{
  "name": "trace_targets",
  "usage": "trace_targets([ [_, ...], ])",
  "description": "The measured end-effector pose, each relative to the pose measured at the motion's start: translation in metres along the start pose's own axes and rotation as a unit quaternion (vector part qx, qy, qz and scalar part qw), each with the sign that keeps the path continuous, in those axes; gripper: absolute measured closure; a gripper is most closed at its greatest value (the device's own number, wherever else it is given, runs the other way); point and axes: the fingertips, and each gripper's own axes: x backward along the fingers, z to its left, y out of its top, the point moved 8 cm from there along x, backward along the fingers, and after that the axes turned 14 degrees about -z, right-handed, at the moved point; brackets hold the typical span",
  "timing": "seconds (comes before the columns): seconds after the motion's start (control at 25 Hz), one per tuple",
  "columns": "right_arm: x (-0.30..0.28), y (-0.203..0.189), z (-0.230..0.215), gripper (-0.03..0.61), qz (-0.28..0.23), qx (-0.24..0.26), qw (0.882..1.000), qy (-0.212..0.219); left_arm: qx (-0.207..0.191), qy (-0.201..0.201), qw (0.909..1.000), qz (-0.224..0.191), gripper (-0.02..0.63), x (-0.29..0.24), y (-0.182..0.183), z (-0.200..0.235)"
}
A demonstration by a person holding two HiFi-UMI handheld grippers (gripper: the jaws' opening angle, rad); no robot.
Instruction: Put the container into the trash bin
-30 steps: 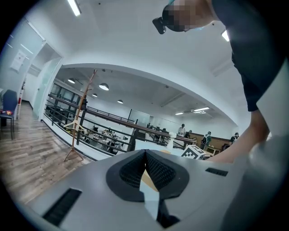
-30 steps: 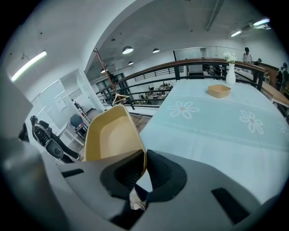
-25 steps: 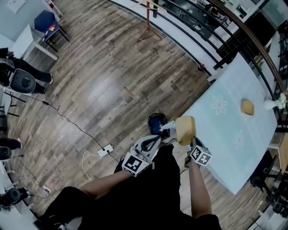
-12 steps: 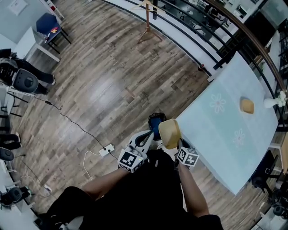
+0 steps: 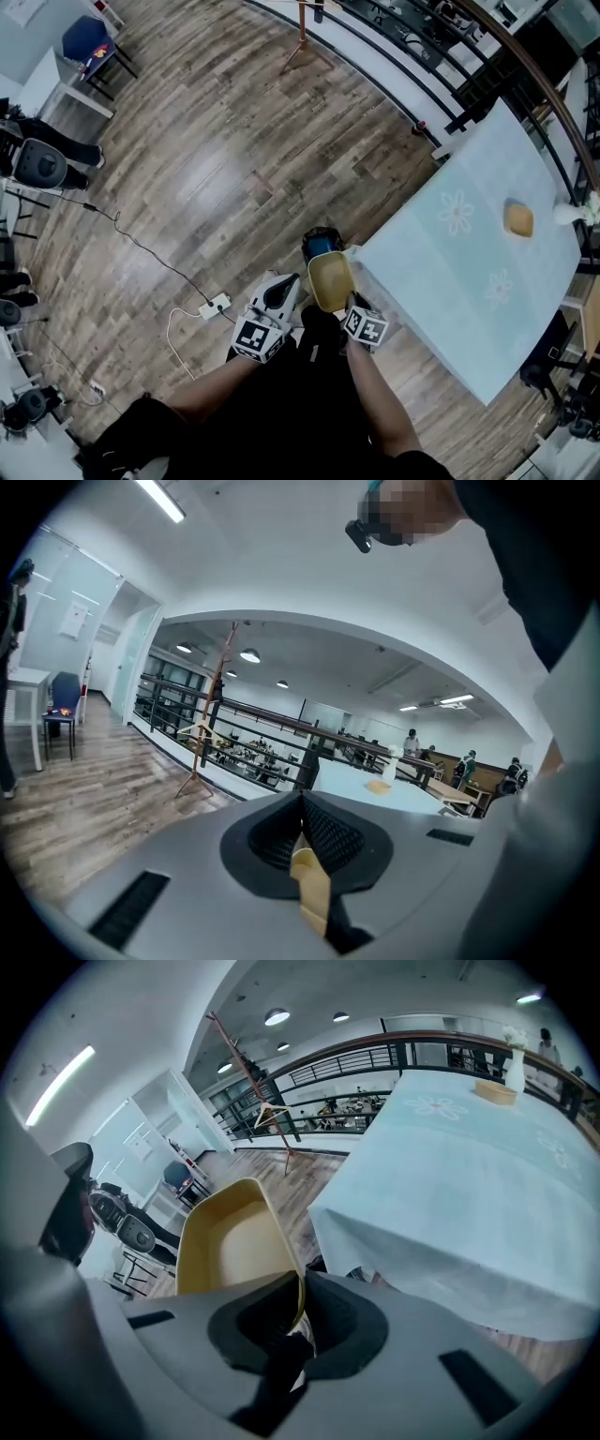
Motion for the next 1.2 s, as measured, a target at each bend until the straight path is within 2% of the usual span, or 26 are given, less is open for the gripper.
trace_targets([
  [0.2, -0.035, -0.017, 0.008, 0.532, 0.017, 0.011, 0.999, -0.026, 0.026, -0.03, 0.9991, 0.016, 0.6, -0.013, -0.022, 0.028],
  [0.36, -0.061, -0.038, 0.008, 0.532, 0.037, 0.014, 0.999, -0.034, 0.03, -0.064, 0.9972, 0.024, 0.6, -0.024, -0.041, 0.036],
  [0.52, -0.093, -0.042, -0.004, 0.532, 0.033, 0.015, 0.998, -0.052, 0.037, -0.061, 0.9973, 0.017, 0.6, -0.041, -0.056, 0.053],
  [0.96, -0.16, -0.091, -0.031, 0.532, 0.036, -0.024, 0.996, -0.083, 0.062, -0.058, 0.9952, 0.048, 0.6, -0.041, -0.108, 0.079],
  [1.08, -0.177, -0.109, -0.042, 0.531, 0.043, -0.018, 0.995, -0.084, 0.081, -0.046, 0.9942, 0.053, 0.6, -0.036, -0.126, 0.08],
  [1.2, -0.195, -0.121, -0.052, 0.531, 0.041, -0.026, 0.996, -0.08, 0.087, -0.051, 0.9935, 0.052, 0.6, -0.036, -0.133, 0.082],
])
